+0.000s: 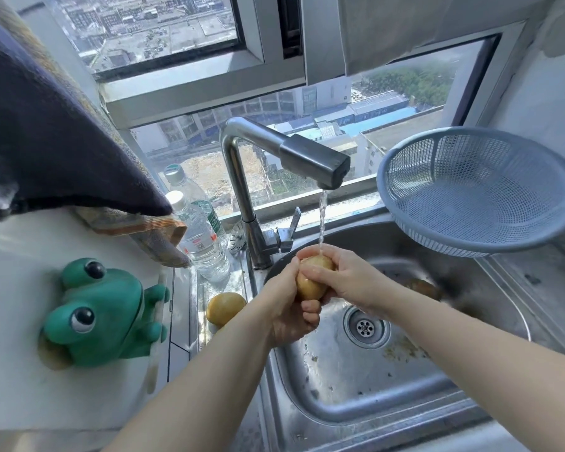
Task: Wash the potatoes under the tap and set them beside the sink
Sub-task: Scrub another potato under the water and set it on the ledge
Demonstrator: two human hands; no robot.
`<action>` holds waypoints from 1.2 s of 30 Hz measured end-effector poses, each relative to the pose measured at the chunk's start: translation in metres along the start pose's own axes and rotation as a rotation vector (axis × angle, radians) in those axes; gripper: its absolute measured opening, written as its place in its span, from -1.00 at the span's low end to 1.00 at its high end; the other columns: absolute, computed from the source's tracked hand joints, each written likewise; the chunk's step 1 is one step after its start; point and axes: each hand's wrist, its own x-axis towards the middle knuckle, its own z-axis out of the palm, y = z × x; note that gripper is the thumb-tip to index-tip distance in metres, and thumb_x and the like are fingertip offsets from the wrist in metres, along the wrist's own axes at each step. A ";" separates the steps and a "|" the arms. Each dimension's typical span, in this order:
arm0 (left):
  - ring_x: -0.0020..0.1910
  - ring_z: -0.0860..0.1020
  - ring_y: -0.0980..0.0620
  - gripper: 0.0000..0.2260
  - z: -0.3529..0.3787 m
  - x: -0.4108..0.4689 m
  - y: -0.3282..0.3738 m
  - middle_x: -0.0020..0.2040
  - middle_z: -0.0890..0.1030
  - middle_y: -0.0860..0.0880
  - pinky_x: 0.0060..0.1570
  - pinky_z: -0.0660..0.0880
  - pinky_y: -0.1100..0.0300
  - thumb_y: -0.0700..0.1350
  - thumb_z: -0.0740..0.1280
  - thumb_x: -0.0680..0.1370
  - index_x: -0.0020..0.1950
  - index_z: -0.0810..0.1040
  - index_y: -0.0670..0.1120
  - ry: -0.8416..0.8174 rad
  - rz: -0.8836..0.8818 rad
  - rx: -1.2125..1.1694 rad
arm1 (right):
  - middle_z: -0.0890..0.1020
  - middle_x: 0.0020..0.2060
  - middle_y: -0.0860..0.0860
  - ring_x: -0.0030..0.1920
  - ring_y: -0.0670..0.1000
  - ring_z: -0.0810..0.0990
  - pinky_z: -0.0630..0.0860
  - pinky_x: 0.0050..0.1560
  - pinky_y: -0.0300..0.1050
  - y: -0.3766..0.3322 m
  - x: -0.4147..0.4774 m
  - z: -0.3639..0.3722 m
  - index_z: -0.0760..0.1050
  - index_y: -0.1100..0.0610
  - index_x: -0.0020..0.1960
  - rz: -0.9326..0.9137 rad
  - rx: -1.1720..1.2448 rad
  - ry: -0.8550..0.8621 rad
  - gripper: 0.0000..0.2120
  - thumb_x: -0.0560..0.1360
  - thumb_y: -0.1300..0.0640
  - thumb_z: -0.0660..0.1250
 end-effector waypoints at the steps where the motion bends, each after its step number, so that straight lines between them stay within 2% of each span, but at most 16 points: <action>1: -0.60 0.30 0.14 -0.51 -0.001 0.000 0.001 -0.37 0.50 -0.13 -0.65 0.26 0.35 0.25 0.08 0.61 0.17 0.44 -0.17 -0.010 0.001 0.012 | 0.60 -0.06 0.08 -0.12 0.04 0.58 0.58 -0.19 -0.09 -0.001 -0.001 -0.001 0.55 0.04 0.07 0.017 0.071 -0.014 -0.86 0.56 0.05 0.27; 4: -0.58 0.31 0.12 -0.54 0.000 0.000 -0.001 -0.31 0.48 -0.13 -0.62 0.28 0.33 0.21 0.06 0.63 0.30 0.41 -0.11 0.005 0.020 0.030 | 0.57 -0.09 0.20 -0.17 0.13 0.54 0.49 -0.33 -0.05 -0.002 0.000 -0.001 0.56 0.18 0.03 0.060 0.188 0.033 -0.71 0.64 0.11 0.08; 8: -0.56 0.31 0.12 -0.58 0.002 0.000 -0.003 -0.31 0.52 -0.13 -0.61 0.31 0.32 0.20 0.04 0.63 0.27 0.41 -0.08 -0.026 0.025 0.010 | 0.59 -0.14 0.18 -0.20 0.13 0.57 0.52 -0.29 0.01 0.002 0.005 0.009 0.57 0.19 -0.03 0.083 0.125 0.184 -0.69 0.62 0.05 0.12; 10: -0.57 0.31 0.13 -0.58 0.001 -0.002 -0.002 -0.36 0.53 -0.12 -0.62 0.31 0.33 0.18 0.04 0.64 0.16 0.46 -0.14 -0.015 0.019 0.002 | 0.60 -0.15 0.12 -0.17 0.08 0.58 0.54 -0.23 -0.01 0.005 0.003 0.012 0.54 0.14 -0.01 0.014 0.015 0.199 -0.76 0.58 -0.01 0.21; 14: -0.63 0.23 0.14 -0.54 -0.002 -0.001 0.002 -0.56 0.34 0.02 -0.64 0.16 0.38 0.13 0.05 0.66 -0.25 0.45 -0.16 0.037 -0.005 -0.049 | 0.54 -0.11 -0.09 -0.19 -0.18 0.53 0.47 -0.18 -0.38 0.009 -0.004 0.008 0.39 -0.02 0.12 -0.140 -0.282 0.057 -0.71 0.47 -0.03 0.39; 16: -0.64 0.21 0.14 -0.50 -0.003 -0.001 0.002 -0.58 0.32 0.01 -0.64 0.13 0.39 0.13 0.04 0.65 -0.32 0.43 -0.16 0.042 -0.008 -0.039 | 0.51 -0.08 -0.12 -0.17 -0.19 0.50 0.45 -0.12 -0.37 0.011 -0.004 0.001 0.36 -0.07 0.14 -0.193 -0.372 -0.012 -0.69 0.47 -0.01 0.39; 18: -0.64 0.22 0.14 -0.49 -0.003 0.000 0.001 -0.51 0.40 -0.06 -0.64 0.14 0.38 0.15 0.01 0.65 -0.29 0.46 -0.16 0.042 0.014 0.002 | 0.51 -0.09 -0.09 -0.20 -0.17 0.50 0.47 -0.12 -0.30 0.011 -0.003 -0.002 0.37 -0.03 0.15 -0.213 -0.412 -0.034 -0.76 0.53 -0.01 0.31; 20: -0.63 0.22 0.13 -0.50 0.001 0.000 -0.001 -0.45 0.44 -0.10 -0.64 0.17 0.36 0.16 -0.03 0.66 -0.17 0.48 -0.17 0.054 0.045 0.020 | 0.51 -0.17 -0.04 -0.34 -0.15 0.49 0.45 -0.26 -0.28 0.011 0.000 0.002 0.40 0.06 0.10 -0.200 -0.306 0.028 -0.84 0.60 0.01 0.17; 22: -0.63 0.22 0.12 -0.53 0.006 0.002 -0.002 -0.43 0.44 -0.11 -0.65 0.19 0.35 0.16 -0.03 0.66 -0.08 0.47 -0.16 0.055 0.077 0.020 | 0.50 -0.26 0.04 -0.46 -0.10 0.44 0.41 -0.41 -0.25 0.012 0.004 0.007 0.44 0.14 0.00 -0.156 -0.161 0.138 -0.75 0.64 0.03 0.05; 24: -0.63 0.24 0.12 -0.57 0.009 0.003 0.000 -0.43 0.45 -0.12 -0.64 0.20 0.36 0.16 -0.01 0.65 -0.03 0.48 -0.11 0.056 0.095 0.034 | 0.50 -0.30 0.10 -0.46 -0.02 0.43 0.40 -0.48 -0.22 0.011 0.008 0.009 0.46 0.16 -0.06 -0.107 -0.056 0.203 -0.68 0.66 0.08 -0.01; 26: -0.62 0.25 0.11 -0.57 0.005 0.004 0.000 -0.43 0.45 -0.12 -0.63 0.20 0.35 0.17 0.00 0.65 -0.03 0.49 -0.11 0.067 0.092 0.060 | 0.52 -0.25 0.09 -0.35 0.07 0.46 0.44 -0.40 -0.20 0.010 0.007 0.010 0.48 0.18 -0.02 -0.080 -0.033 0.186 -0.67 0.66 0.08 -0.02; 29: -0.62 0.24 0.12 -0.53 0.001 0.003 0.000 -0.47 0.43 -0.10 -0.61 0.18 0.34 0.15 -0.03 0.66 -0.09 0.47 -0.16 0.091 0.103 0.079 | 0.53 -0.10 0.03 -0.23 -0.03 0.50 0.46 -0.22 -0.33 0.009 -0.003 0.012 0.43 0.15 0.11 -0.115 -0.174 0.099 -0.76 0.63 0.02 0.09; 32: -0.62 0.23 0.13 -0.58 0.004 0.003 -0.002 -0.55 0.39 -0.03 -0.60 0.18 0.35 0.11 -0.05 0.67 -0.07 0.47 -0.11 0.100 0.132 0.081 | 0.54 -0.05 0.00 -0.19 -0.08 0.54 0.52 -0.08 -0.19 0.015 -0.004 0.009 0.39 0.03 0.11 -0.173 -0.333 0.126 -0.77 0.55 -0.08 0.23; 34: -0.62 0.24 0.13 -0.59 0.008 0.005 -0.003 -0.51 0.41 -0.07 -0.61 0.20 0.36 0.11 -0.05 0.67 -0.04 0.46 -0.10 0.087 0.156 0.084 | 0.54 -0.16 0.01 -0.30 -0.07 0.50 0.50 -0.23 -0.22 0.014 -0.002 0.009 0.42 0.09 0.06 -0.182 -0.259 0.201 -0.78 0.57 -0.04 0.18; 36: -0.61 0.24 0.12 -0.59 0.013 0.006 -0.004 -0.47 0.43 -0.10 -0.61 0.22 0.36 0.13 -0.05 0.66 -0.02 0.45 -0.11 0.078 0.184 0.094 | 0.52 -0.27 0.04 -0.41 -0.06 0.44 0.42 -0.44 -0.25 0.010 0.003 0.010 0.46 0.19 -0.02 -0.152 -0.113 0.301 -0.75 0.64 0.09 0.06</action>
